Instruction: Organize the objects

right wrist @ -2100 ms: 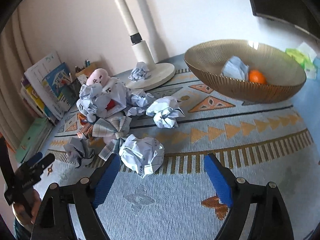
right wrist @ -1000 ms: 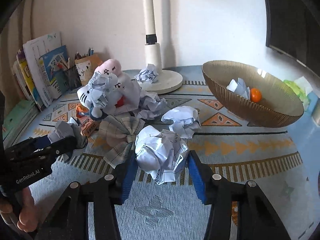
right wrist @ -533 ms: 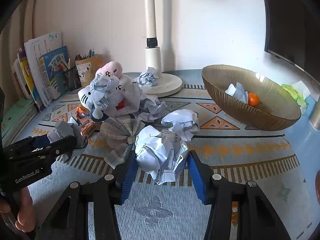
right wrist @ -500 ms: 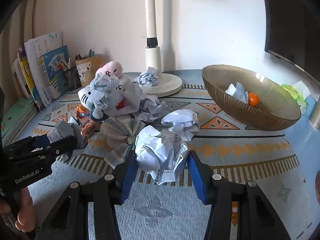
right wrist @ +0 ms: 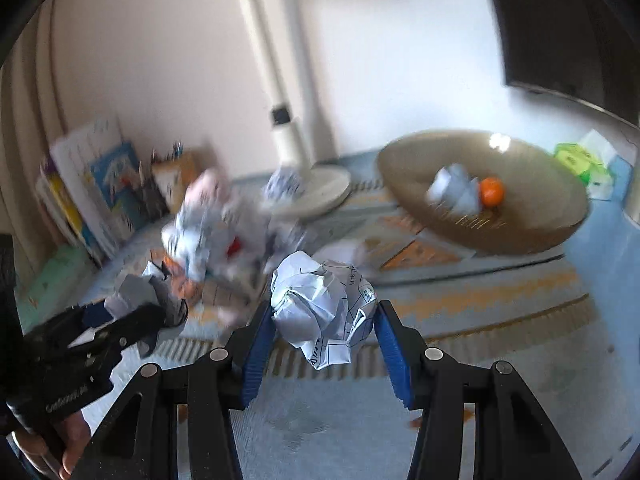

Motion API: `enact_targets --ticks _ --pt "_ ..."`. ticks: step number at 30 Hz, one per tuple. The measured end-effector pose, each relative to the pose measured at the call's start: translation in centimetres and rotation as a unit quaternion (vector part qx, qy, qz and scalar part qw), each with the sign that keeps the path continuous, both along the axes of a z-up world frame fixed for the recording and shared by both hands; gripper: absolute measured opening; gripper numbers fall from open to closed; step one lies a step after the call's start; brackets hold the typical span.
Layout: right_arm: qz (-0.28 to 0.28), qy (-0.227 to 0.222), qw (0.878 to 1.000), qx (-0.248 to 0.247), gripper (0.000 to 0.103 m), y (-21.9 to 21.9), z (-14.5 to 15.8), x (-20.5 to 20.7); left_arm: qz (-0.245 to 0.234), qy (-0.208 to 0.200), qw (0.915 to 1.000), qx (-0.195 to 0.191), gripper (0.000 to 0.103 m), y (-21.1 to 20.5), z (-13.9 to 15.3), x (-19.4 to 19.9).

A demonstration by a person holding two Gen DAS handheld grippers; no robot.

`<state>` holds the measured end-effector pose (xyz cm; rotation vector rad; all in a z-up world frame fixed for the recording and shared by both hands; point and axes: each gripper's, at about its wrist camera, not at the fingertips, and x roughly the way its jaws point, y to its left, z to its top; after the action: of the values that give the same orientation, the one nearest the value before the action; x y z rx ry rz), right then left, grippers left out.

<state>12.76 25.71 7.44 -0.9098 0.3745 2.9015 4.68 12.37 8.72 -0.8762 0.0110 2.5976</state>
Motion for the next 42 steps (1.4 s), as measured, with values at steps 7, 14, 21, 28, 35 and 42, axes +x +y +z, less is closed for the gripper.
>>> enact_targets --ticks 7,14,21,28,35,42 --pt "-0.098 0.030 0.995 -0.001 0.050 8.8 4.6 0.4 -0.044 0.021 0.9987 0.018 0.052 8.1 4.4 -3.7" --pt "-0.129 0.014 0.992 0.003 0.051 14.0 4.3 -1.5 -0.055 0.004 0.9984 0.015 0.052 15.3 3.8 -7.9" --pt "-0.126 -0.003 0.992 0.021 0.051 15.2 3.0 -4.2 -0.059 0.001 0.9982 -0.004 0.052 18.7 2.4 -10.1" --pt "-0.138 -0.016 0.990 0.011 0.066 17.6 2.1 -5.3 -0.055 -0.020 0.9983 0.006 0.084 19.2 1.9 -12.4" --pt "-0.118 -0.003 0.993 -0.002 0.067 15.6 2.6 -2.4 -0.025 -0.002 0.9990 0.037 0.084 14.1 3.3 -9.3" --pt "-0.035 0.000 0.999 -0.039 0.092 8.5 1.6 -0.4 0.025 0.023 0.9991 0.023 0.086 5.4 3.3 -2.4"
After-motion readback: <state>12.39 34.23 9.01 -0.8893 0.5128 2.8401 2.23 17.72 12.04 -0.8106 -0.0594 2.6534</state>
